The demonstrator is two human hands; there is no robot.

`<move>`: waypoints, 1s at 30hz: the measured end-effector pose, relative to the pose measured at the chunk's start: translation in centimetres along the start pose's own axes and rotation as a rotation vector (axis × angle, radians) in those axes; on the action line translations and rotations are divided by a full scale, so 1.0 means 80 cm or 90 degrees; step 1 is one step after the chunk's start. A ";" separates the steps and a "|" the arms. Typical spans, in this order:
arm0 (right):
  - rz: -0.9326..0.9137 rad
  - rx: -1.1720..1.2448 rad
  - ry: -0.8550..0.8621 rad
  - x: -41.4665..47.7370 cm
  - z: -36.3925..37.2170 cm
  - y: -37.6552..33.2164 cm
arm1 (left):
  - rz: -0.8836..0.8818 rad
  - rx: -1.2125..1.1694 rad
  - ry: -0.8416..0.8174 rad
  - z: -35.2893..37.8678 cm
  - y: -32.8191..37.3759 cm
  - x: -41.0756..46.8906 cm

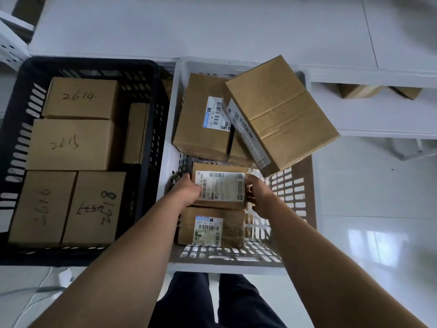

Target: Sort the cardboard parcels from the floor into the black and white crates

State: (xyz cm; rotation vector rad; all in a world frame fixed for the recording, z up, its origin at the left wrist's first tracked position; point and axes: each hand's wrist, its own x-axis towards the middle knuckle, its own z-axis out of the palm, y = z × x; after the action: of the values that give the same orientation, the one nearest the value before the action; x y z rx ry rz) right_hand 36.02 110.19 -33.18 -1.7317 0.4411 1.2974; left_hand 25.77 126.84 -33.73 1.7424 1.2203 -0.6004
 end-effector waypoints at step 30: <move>-0.030 -0.067 0.034 -0.021 -0.013 0.004 | 0.220 0.340 0.255 0.002 -0.003 -0.036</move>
State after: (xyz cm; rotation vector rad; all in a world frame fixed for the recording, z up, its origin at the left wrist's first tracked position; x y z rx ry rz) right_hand 35.79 108.81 -31.79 -1.8577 0.3665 1.2625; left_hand 24.45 125.33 -31.63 2.5536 1.0304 -0.3978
